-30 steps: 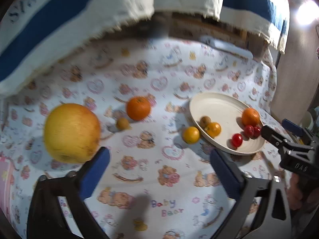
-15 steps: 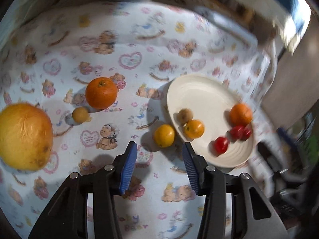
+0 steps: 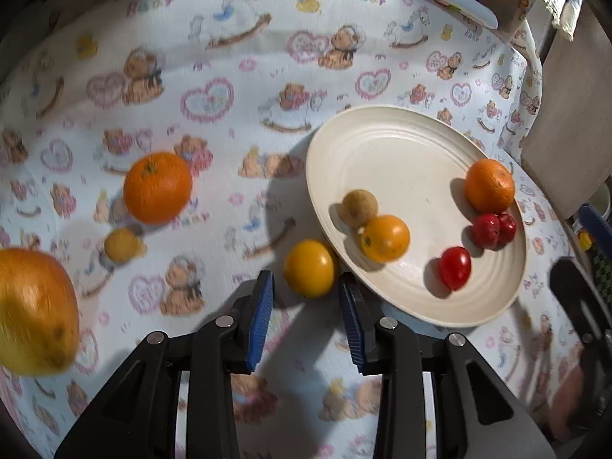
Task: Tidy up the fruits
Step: 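Close the left tool on the yellow cherry tomato, then lift the yellow tomato with the left tool while the right tool moves toward the tangerine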
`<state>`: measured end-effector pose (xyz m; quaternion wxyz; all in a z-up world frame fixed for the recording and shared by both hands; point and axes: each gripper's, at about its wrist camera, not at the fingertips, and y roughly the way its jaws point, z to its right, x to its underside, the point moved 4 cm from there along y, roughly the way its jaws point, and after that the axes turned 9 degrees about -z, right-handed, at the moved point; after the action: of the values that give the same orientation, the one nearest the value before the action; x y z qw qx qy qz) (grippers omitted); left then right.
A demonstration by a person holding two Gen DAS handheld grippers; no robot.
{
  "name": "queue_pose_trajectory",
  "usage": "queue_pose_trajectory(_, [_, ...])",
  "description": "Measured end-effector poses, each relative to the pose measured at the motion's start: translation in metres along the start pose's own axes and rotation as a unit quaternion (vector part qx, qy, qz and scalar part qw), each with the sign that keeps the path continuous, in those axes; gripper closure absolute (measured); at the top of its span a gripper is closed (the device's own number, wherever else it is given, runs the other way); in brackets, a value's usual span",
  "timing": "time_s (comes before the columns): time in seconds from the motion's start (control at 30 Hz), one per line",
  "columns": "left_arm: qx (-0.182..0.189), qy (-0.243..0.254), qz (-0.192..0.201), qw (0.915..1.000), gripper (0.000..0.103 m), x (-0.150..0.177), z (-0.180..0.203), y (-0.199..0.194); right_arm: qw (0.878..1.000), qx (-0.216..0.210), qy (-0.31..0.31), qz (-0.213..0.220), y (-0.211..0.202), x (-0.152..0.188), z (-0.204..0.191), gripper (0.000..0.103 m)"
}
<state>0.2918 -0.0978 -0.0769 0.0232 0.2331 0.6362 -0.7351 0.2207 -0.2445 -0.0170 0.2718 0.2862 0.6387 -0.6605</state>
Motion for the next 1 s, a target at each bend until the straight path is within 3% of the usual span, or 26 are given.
queue_pose_trajectory(0.17, [0.003, 0.009, 0.013, 0.9999, 0.075, -0.004, -0.002, 0.001, 1.0, -0.003, -0.002, 0.004, -0.003, -0.001, -0.001, 0.002])
queue_pose_trajectory(0.3, [0.004, -0.02, 0.022, 0.9995, 0.076, 0.001, -0.01, -0.003, 1.0, -0.001, -0.004, 0.002, -0.003, 0.0, -0.002, 0.002])
queue_pose_trajectory(0.57, [-0.013, -0.014, 0.042, 0.9989, 0.076, 0.04, -0.018, -0.036, 1.0, -0.008, -0.001, 0.005, -0.004, -0.001, -0.003, 0.002])
queue_pose_trajectory(0.63, [-0.015, -0.016, 0.054, 0.9983, 0.076, 0.056, -0.024, -0.046, 1.0, -0.009, 0.001, 0.005, -0.004, -0.001, -0.003, 0.002])
queue_pose_trajectory(0.8, [-0.067, -0.02, 0.12, 0.9903, 0.076, 0.081, -0.046, -0.074, 1.0, -0.01, -0.003, 0.005, -0.003, 0.0, -0.004, 0.002])
queue_pose_trajectory(0.9, [-0.04, -0.033, 0.134, 0.9897, 0.076, 0.081, -0.058, -0.082, 0.999, -0.028, 0.003, 0.022, -0.007, 0.0, -0.005, 0.002])
queue_pose_trajectory(1.0, [-0.043, -0.033, 0.14, 0.9886, 0.076, 0.081, -0.062, -0.087, 0.998, -0.044, 0.007, 0.036, -0.012, -0.001, -0.005, 0.002])
